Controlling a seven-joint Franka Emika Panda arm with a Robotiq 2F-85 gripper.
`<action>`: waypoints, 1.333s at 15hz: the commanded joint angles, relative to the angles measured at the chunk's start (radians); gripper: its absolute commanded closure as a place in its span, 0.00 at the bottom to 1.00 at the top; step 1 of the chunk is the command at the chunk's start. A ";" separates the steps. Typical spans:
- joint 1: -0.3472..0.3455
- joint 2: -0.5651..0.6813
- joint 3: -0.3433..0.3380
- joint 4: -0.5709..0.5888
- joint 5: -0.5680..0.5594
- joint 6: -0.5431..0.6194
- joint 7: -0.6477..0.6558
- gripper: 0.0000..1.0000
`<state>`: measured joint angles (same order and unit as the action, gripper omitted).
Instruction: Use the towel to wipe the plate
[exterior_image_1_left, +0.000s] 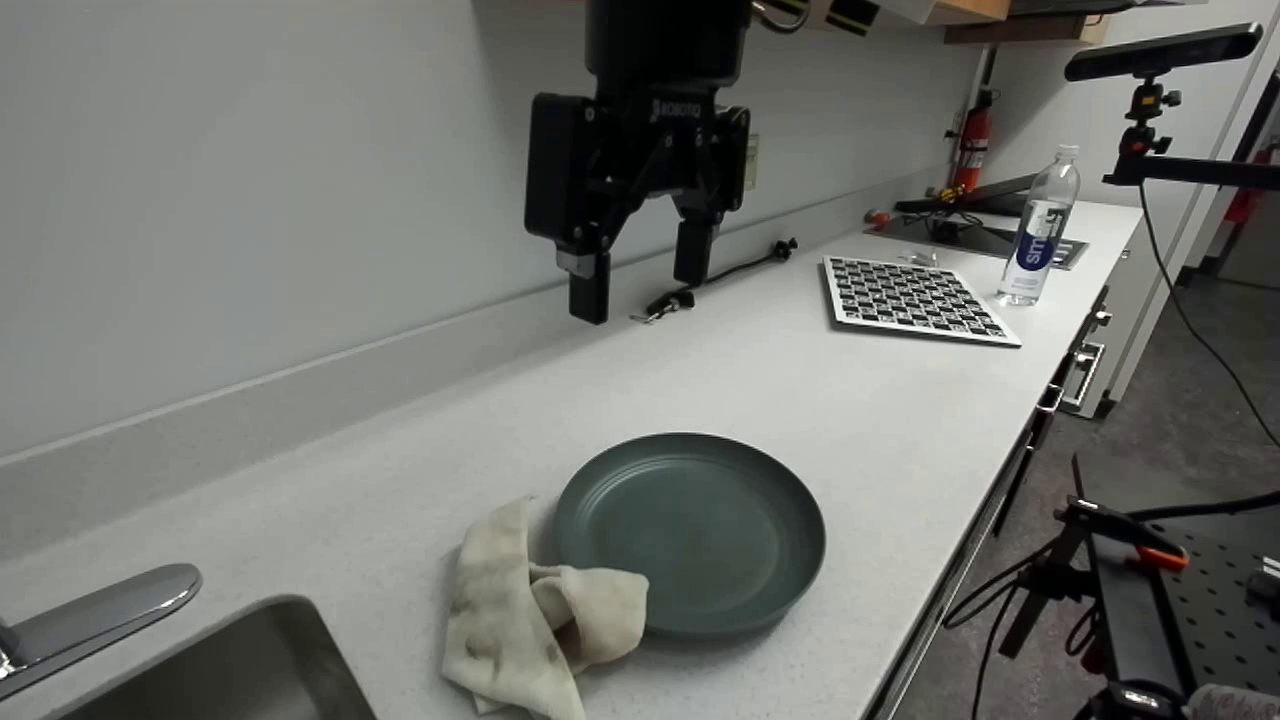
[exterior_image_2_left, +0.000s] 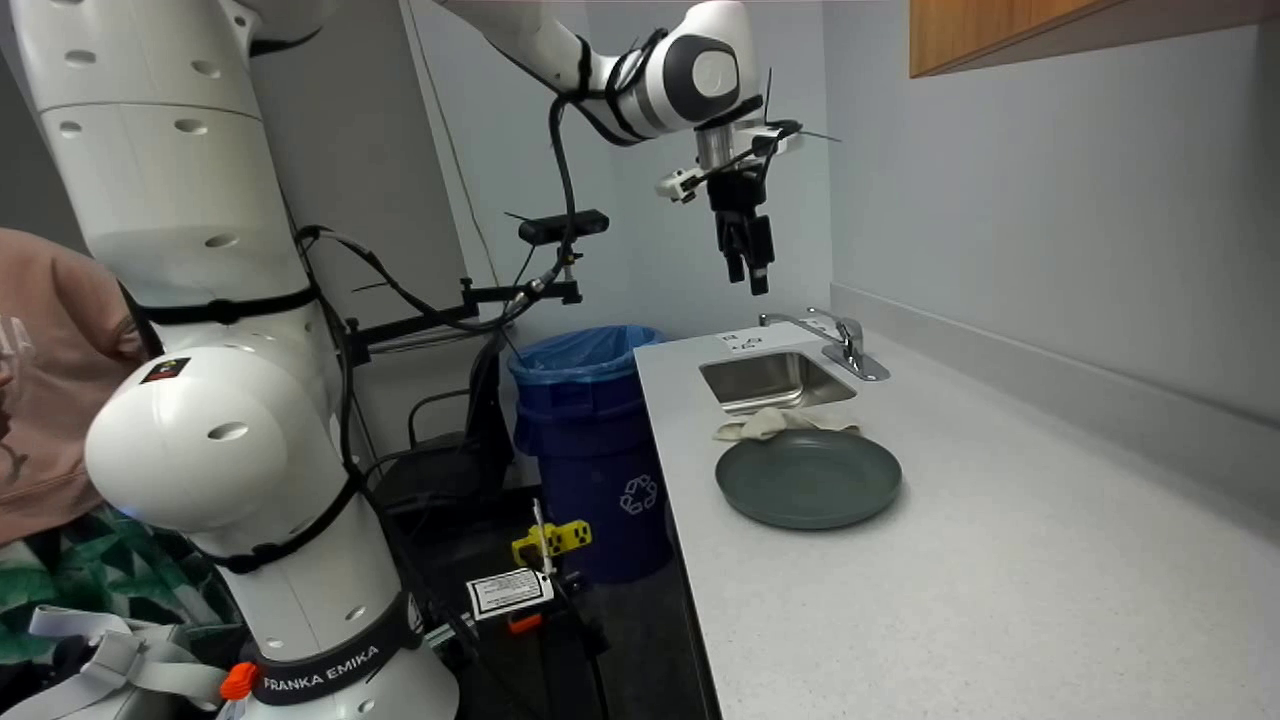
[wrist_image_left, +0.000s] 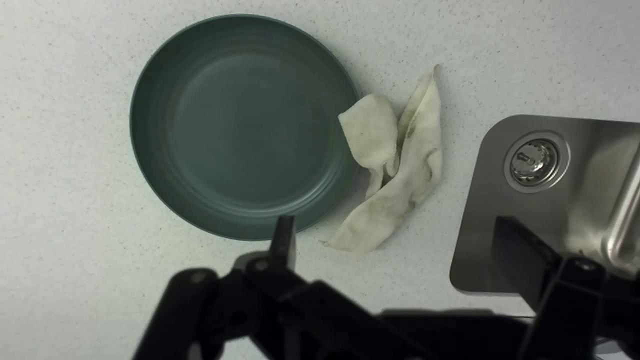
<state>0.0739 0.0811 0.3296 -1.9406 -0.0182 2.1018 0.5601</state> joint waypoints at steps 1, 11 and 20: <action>0.055 -0.001 -0.057 0.002 0.006 -0.002 -0.004 0.00; 0.055 -0.001 -0.057 0.002 0.006 -0.002 -0.004 0.00; 0.083 0.059 -0.088 0.015 0.010 0.044 -0.013 0.00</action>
<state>0.1165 0.0940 0.2817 -1.9416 -0.0151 2.1080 0.5562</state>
